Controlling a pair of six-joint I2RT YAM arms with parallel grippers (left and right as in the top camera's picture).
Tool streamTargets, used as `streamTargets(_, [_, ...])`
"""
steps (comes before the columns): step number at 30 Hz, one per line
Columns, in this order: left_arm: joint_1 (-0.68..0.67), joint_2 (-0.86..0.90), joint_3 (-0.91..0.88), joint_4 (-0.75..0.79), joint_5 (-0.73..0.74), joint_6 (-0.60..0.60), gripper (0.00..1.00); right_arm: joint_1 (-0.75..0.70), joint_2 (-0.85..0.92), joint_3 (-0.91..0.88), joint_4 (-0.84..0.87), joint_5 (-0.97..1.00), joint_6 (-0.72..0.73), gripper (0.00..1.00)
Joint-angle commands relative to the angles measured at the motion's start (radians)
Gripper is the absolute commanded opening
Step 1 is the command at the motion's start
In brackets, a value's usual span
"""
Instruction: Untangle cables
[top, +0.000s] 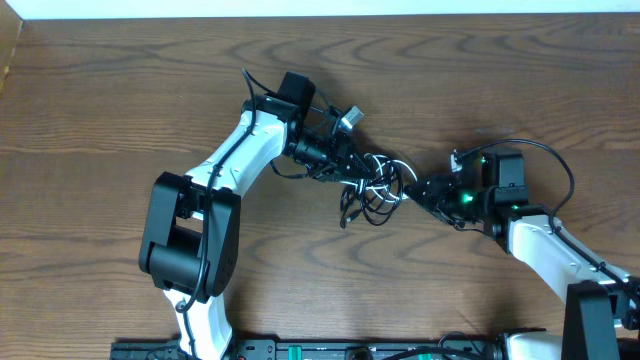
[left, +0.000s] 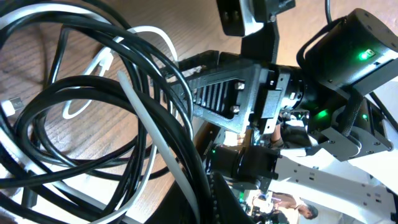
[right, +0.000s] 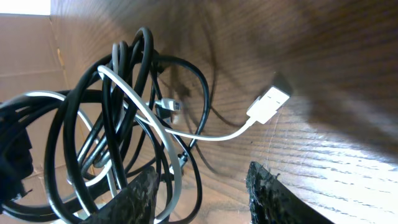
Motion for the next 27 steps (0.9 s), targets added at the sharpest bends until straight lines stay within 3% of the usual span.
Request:
streamTargets(1, [-0.012,0.003,0.001,-0.008,0.046,0.058,0.07,0.018,-0.002,0.000,0.003,0.053,0.017,0.40])
streamTargets(2, [-0.025,0.003,0.001,-0.012,0.043,0.064,0.08,0.018,-0.002,0.000,0.003,0.069,0.018,0.33])
streamTargets(9, [-0.070,0.003,0.001,-0.012,0.024,0.064,0.08,0.018,-0.002,0.000,0.002,0.123,0.014,0.23])
streamTargets(14, [-0.074,0.003,0.001,-0.024,-0.056,0.063,0.08,0.018,-0.002,0.000,-0.007,0.153,-0.035,0.06])
streamTargets(15, [-0.074,0.003,0.001,-0.032,-0.071,0.063,0.17,0.018,-0.002,0.000,-0.010,0.151,-0.046,0.02])
streamTargets(17, [-0.074,0.003,0.001,-0.048,-0.118,0.062,0.43,0.018,-0.003,0.001,-0.015,0.148,-0.056,0.01])
streamTargets(19, [-0.074,0.003,0.001,-0.070,-0.186,0.059,0.62,0.018,-0.005,0.006,-0.018,0.137,-0.056,0.01])
streamTargets(23, [-0.074,0.003,0.001,-0.116,-0.332,0.059,0.69,0.017,-0.023,0.073,-0.093,0.095,-0.080,0.01])
streamTargets(27, [-0.074,0.003,0.001,-0.132,-0.381,0.060,0.70,0.021,-0.037,0.229,-0.331,0.112,-0.200,0.01])
